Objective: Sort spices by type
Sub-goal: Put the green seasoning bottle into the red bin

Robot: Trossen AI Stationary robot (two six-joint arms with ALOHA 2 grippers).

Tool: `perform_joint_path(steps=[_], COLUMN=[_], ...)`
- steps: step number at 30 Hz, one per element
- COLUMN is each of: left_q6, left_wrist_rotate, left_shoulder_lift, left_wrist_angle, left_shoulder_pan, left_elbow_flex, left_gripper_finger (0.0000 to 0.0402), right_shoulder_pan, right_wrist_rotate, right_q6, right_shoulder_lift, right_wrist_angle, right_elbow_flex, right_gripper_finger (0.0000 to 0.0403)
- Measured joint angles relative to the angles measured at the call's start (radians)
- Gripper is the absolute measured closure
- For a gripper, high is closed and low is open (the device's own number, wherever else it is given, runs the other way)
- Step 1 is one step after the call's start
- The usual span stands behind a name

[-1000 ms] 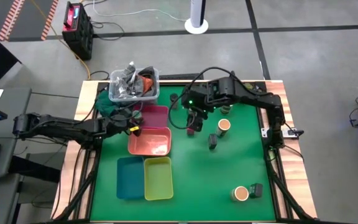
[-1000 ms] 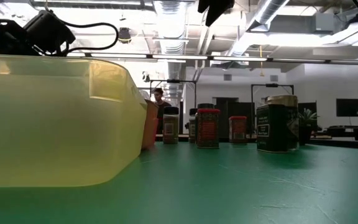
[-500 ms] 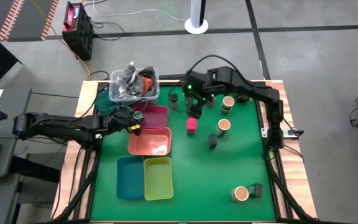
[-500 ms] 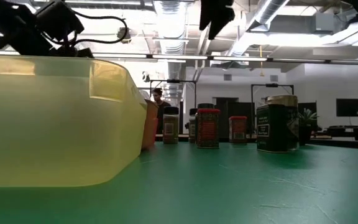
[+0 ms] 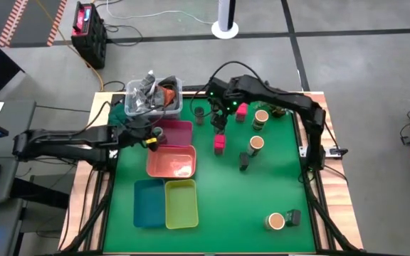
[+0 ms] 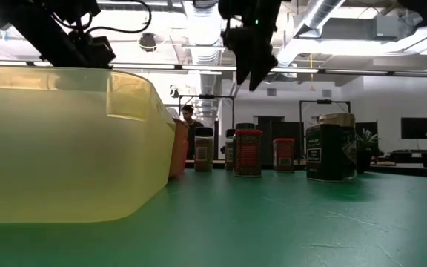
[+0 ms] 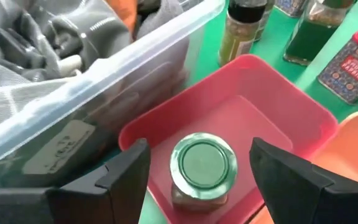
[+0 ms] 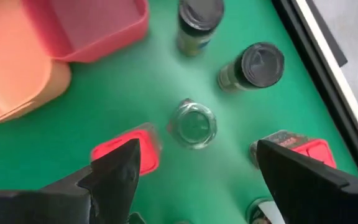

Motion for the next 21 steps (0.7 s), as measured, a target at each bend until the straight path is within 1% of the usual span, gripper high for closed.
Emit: perform_joint_path(steps=[9,15,19,21], left_q6=[-0.022,-0.007,-0.001,0.000], left_wrist_rotate=[0.003,0.050,0.053,0.053], left_shoulder_lift=[-0.027,-0.024,-0.025,-0.025], left_wrist_angle=[-0.125,-0.149,-0.154,-0.156], left_shoulder_pan=[-0.003,-0.004,-0.004,-0.004], left_elbow_flex=[0.129,0.220,0.271,0.290], left_gripper_finger=[0.0139,0.0139,0.0139,0.0139], right_shoulder_pan=[-0.032,-0.037,-0.037,-0.035], right_wrist_rotate=[0.000,-0.008,-0.008,-0.008], right_q6=[0.068,0.084,0.086,0.086], right_shoulder_lift=[0.000,-0.001,0.000,0.000], right_wrist_angle=[0.119,0.210,0.226,0.260], right_elbow_flex=[-0.133,-0.215,-0.258,-0.270], right_gripper_finger=[0.0058,0.0058,0.0058,0.0058])
